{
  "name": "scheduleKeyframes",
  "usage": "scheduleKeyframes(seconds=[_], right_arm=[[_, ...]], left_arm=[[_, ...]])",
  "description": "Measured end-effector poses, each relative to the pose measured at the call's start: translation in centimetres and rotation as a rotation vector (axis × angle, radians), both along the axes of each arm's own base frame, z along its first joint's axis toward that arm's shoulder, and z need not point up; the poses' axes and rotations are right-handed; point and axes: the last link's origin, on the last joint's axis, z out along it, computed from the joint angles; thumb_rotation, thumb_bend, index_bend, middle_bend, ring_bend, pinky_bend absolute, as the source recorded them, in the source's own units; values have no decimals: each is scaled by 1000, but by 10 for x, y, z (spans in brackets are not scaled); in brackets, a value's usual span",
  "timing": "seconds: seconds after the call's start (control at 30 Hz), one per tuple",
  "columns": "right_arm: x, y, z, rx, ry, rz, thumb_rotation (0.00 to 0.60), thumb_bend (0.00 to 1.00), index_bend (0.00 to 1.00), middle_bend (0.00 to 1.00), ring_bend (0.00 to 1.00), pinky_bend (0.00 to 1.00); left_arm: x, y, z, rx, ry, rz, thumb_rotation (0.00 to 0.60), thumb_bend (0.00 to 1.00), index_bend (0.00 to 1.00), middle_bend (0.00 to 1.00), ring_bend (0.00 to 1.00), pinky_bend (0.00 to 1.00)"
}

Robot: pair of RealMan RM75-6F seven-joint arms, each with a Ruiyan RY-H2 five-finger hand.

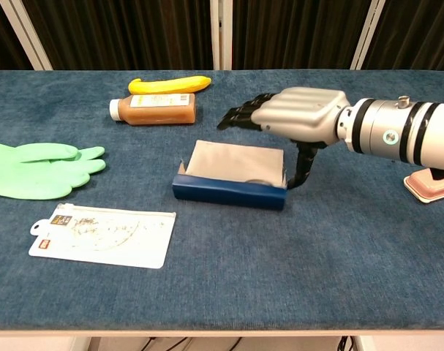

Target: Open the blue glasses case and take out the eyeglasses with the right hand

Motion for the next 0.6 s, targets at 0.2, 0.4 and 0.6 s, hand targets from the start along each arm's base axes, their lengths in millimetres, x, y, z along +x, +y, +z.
scheduleKeyframes(seconds=[0.2, 0.4, 0.6], right_arm=[[13, 25, 18, 95, -25, 76, 600, 14, 0, 26, 0, 0], [34, 34, 5, 195, -60, 82, 600, 398, 0, 135, 0, 0], [66, 34, -30, 240, -63, 106, 600, 675, 0, 173, 0, 0]], left_arm=[[0, 1, 0, -3, 5, 2, 600, 239, 480, 374, 228, 144], [1, 1, 0, -2, 8, 1, 600, 239, 479, 374, 228, 144], [0, 1, 0, -1, 6, 2, 600, 239, 479, 374, 228, 144]])
